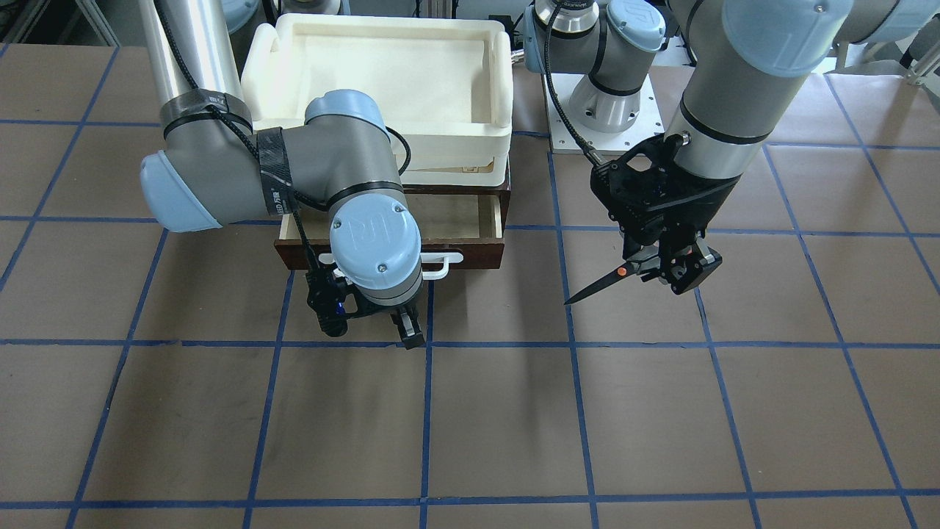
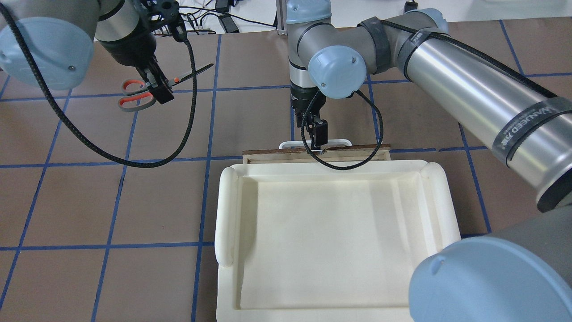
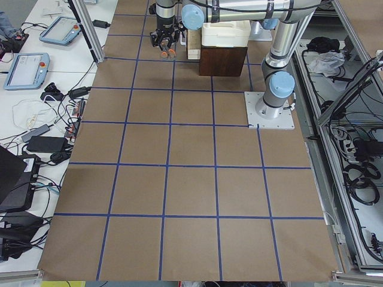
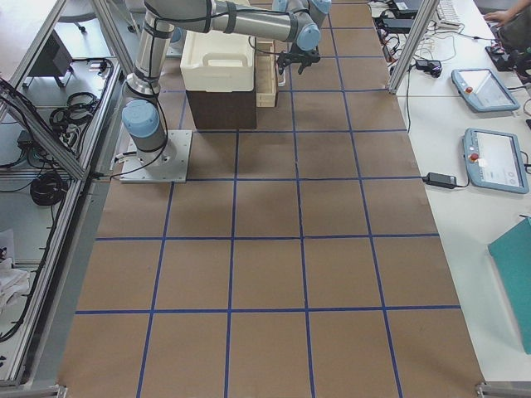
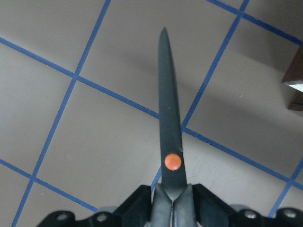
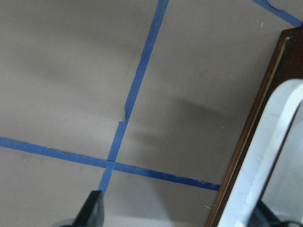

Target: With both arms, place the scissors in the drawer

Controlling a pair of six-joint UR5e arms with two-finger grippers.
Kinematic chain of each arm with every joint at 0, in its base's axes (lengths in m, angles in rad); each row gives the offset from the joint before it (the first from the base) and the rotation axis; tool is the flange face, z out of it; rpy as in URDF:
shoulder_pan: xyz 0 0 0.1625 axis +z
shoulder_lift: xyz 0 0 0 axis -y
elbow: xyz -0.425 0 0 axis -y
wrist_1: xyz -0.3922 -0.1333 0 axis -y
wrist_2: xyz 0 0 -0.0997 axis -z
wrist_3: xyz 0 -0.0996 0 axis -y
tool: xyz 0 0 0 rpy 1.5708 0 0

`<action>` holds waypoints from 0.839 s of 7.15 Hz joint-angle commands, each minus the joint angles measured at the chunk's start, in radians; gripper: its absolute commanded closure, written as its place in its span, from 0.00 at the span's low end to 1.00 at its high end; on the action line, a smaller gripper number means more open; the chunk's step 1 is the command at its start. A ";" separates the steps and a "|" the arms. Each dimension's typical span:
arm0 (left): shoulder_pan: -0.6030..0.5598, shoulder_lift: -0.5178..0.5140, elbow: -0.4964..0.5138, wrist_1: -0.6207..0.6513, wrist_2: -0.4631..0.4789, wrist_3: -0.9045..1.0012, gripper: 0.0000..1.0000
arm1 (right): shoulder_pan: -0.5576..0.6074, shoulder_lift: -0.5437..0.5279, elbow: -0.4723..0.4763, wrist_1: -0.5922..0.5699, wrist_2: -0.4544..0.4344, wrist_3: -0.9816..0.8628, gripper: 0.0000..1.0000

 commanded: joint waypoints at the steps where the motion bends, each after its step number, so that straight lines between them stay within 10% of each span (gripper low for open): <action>1: -0.004 0.027 0.007 -0.028 -0.002 -0.002 0.95 | -0.004 0.015 -0.024 0.000 0.000 -0.008 0.00; 6: -0.001 0.038 0.005 -0.089 0.007 -0.003 0.95 | -0.025 0.045 -0.068 -0.017 -0.024 -0.056 0.00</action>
